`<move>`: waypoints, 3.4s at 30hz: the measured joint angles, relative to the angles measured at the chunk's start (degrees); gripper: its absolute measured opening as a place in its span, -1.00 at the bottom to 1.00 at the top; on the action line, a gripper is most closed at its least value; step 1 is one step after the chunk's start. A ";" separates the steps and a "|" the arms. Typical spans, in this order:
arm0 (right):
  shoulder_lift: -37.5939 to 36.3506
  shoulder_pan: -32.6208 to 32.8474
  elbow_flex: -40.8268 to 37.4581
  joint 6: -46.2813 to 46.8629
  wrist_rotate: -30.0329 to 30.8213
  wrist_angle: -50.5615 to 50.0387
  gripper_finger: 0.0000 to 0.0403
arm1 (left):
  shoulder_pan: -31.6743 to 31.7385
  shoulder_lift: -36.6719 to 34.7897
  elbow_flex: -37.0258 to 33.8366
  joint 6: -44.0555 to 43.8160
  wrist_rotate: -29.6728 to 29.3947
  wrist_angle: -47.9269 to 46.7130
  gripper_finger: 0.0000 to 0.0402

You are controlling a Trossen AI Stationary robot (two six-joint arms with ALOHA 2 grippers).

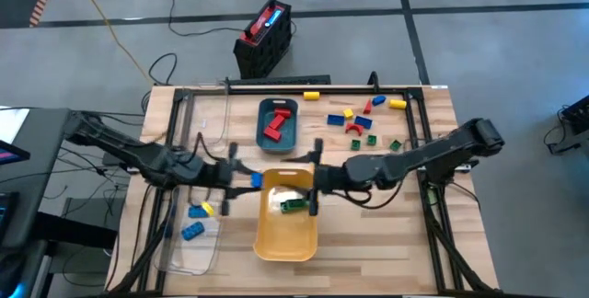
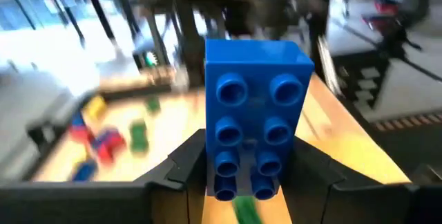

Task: Sort blocks
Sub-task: Put the rectangular blue game piece into the bottom transparent bin, then put the red curved wooden block into the blue bin

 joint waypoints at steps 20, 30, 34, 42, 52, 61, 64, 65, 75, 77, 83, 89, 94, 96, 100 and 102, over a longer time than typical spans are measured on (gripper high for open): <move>-6.72 -3.45 -6.64 20.27 9.13 -33.05 0.36 | -20.43 -7.63 0.00 -62.83 17.45 -58.23 -0.33; -10.08 -2.92 -6.60 20.39 11.25 -33.81 0.36 | -25.39 11.84 0.00 -67.54 21.86 -62.55 -0.30; -10.15 -2.94 -6.60 20.93 11.32 -34.40 0.36 | -25.41 15.39 0.00 -65.87 21.84 -62.33 -0.17; -10.15 -4.67 -6.42 26.79 10.10 -44.16 0.36 | -25.30 15.07 0.30 -65.75 24.59 -64.85 0.18; -7.79 -29.78 -5.11 16.86 -7.57 -52.82 0.36 | -26.48 8.45 8.48 -61.49 0.71 -69.51 0.11; 0.45 -46.82 -5.15 8.56 -16.55 -61.46 0.36 | -26.41 8.04 8.48 -54.59 -12.17 -70.29 0.10; 3.00 -47.27 -5.22 5.88 -16.77 -65.09 0.36 | -26.40 8.04 8.48 -52.81 -15.20 -70.36 0.10; 3.69 -47.27 -5.22 4.91 -16.72 -65.26 0.36 | -26.40 8.04 8.48 -52.35 -16.44 -70.39 0.10; 5.63 -47.69 -5.22 -3.62 -16.47 -64.10 0.19 | -26.38 7.96 8.48 -52.28 -19.09 -71.69 0.10; 5.66 -48.14 -5.22 -4.81 -16.47 -64.05 0.16 | -26.38 7.96 8.48 -52.34 -19.97 -71.70 0.10; 5.63 -48.82 -6.97 -9.54 -16.43 -62.33 0.11 | -26.38 7.96 8.48 -53.40 -20.57 -71.66 0.10; 5.63 -48.77 -9.28 -9.99 -16.66 -58.63 0.11 | -26.38 7.96 8.48 -54.84 -20.59 -71.56 0.10; 5.63 -48.78 -11.64 -9.84 -16.81 -55.62 0.11 | -26.38 7.96 8.48 -54.74 -20.59 -71.20 0.10; 5.66 -48.78 -12.58 -9.84 -16.91 -54.73 0.11 | -26.38 7.96 8.48 -54.82 -20.59 -71.19 0.10; 5.66 -49.11 -14.32 -9.58 -16.99 -53.22 0.05 | -26.38 7.96 8.48 -55.28 -20.57 -71.18 0.10; 5.68 -49.15 -14.53 -9.00 -16.97 -53.09 -0.04 | -26.38 7.96 8.48 -55.30 -20.41 -71.18 0.10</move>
